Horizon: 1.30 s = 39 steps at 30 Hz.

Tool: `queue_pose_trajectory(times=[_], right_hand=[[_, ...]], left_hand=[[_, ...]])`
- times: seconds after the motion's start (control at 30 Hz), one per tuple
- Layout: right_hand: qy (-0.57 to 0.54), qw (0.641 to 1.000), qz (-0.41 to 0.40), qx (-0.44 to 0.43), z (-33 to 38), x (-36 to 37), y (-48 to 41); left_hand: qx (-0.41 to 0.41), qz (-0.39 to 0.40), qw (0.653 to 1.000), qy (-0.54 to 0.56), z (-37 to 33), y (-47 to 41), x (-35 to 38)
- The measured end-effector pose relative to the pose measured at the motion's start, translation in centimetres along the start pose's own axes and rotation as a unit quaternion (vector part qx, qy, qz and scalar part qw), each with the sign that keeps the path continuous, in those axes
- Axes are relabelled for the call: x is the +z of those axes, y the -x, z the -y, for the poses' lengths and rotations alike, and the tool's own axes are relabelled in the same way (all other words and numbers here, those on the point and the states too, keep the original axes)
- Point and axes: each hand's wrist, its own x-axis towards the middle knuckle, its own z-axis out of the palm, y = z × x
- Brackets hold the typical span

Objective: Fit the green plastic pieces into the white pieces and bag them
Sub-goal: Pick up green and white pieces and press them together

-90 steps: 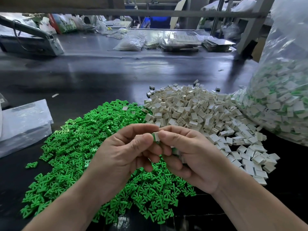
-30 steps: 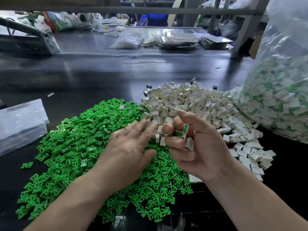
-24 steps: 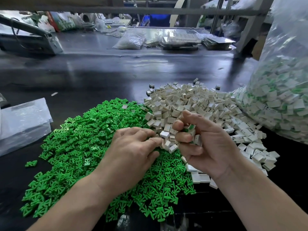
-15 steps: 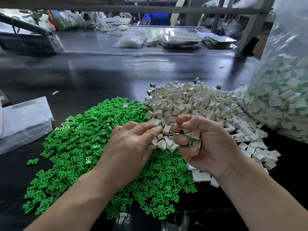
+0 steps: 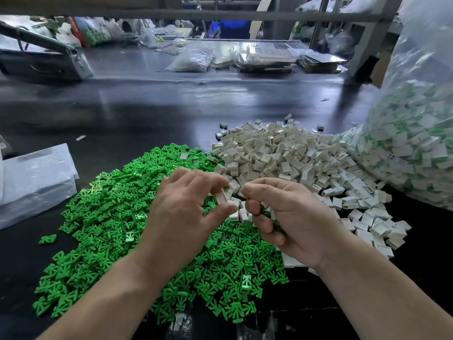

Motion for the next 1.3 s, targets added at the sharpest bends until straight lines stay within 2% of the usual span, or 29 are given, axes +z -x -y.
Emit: queue_pose_trajectory(times=[0.1,0.23,0.37,0.43,0.5,0.57,0.63,0.7,0.87,1.0,1.07,1.17,1.3], right_hand=[[0.04,0.999,0.022,-0.002,-0.1,0.2,0.2],[0.086,0.992,0.094,0.008,0.1,0.4,0.6],[0.038,0.993,0.111,0.016,0.2,0.2,0.6],[-0.015,0.994,0.107,0.023,0.3,-0.1,0.3],[-0.088,0.989,0.112,0.031,0.4,-0.5,0.1],[-0.143,0.982,0.12,0.036,0.5,-0.7,-0.1],[-0.164,0.977,0.128,0.044,0.5,-0.6,-0.1],[-0.16,0.976,0.143,0.044,0.4,-0.5,-0.1],[-0.11,0.985,0.132,0.032,0.1,-0.3,-0.1],[-0.086,0.99,0.111,0.027,0.0,-0.1,-0.1],[-0.072,0.992,0.099,0.022,-0.1,0.0,0.0],[-0.037,0.997,0.06,0.017,-0.2,0.1,0.0],[0.007,0.999,0.039,0.008,-0.4,0.3,0.0]], left_hand=[[-0.027,-0.007,0.997,0.078,-0.9,0.4,-0.5],[-0.017,-0.002,0.993,0.115,-1.8,0.9,-0.8],[-0.003,0.021,0.99,0.14,-1.6,0.9,-1.4],[-0.039,0.042,0.996,0.075,-0.4,0.7,-2.1],[-0.101,0.076,0.988,-0.088,1.1,0.4,-2.9],[-0.183,0.163,0.937,-0.248,2.2,0.2,-3.2],[-0.207,0.242,0.897,-0.308,2.5,0.2,-3.1],[-0.18,0.253,0.898,-0.311,2.4,0.3,-2.6],[-0.085,0.152,0.96,-0.218,2.1,0.5,-1.6],[-0.072,0.109,0.979,-0.156,1.9,0.5,-1.5],[-0.086,0.082,0.989,-0.088,1.7,0.5,-1.5],[-0.157,0.046,0.985,0.059,1.2,0.7,-1.6],[-0.227,0.072,0.939,0.25,0.3,1.0,-1.7]])
